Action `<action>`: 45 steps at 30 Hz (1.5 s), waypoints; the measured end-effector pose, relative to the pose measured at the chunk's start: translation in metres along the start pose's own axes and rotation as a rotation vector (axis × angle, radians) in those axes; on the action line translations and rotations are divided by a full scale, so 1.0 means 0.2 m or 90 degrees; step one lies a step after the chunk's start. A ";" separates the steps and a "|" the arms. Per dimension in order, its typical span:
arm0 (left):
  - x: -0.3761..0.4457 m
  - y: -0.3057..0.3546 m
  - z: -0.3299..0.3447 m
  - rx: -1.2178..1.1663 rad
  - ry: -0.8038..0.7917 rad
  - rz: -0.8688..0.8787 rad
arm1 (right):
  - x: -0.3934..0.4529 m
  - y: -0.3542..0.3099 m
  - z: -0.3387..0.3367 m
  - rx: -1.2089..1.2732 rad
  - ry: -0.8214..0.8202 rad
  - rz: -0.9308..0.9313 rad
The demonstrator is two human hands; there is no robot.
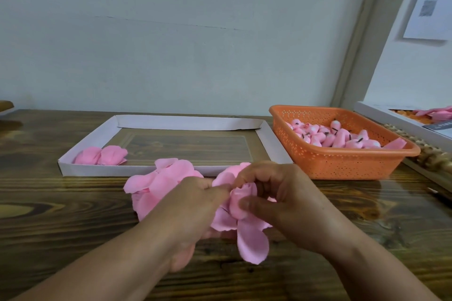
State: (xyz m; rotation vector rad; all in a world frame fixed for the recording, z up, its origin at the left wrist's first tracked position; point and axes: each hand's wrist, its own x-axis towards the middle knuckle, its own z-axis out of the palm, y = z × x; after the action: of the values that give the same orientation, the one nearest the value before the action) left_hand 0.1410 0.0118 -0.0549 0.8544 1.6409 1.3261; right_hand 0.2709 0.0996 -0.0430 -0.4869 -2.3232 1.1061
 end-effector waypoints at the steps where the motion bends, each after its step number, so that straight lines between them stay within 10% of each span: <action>1: -0.01 0.01 0.00 0.006 -0.009 0.010 | 0.01 -0.01 -0.01 -0.015 -0.007 0.005; 45: 0.02 -0.01 -0.06 -0.106 -0.144 0.007 | 0.04 0.01 -0.04 0.105 -0.021 0.050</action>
State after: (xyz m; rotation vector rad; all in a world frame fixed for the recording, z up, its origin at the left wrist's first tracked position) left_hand 0.1283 0.0094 -0.0564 0.8795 1.3331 1.3032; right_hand 0.2701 0.1098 -0.0382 -0.5031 -2.2331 1.3400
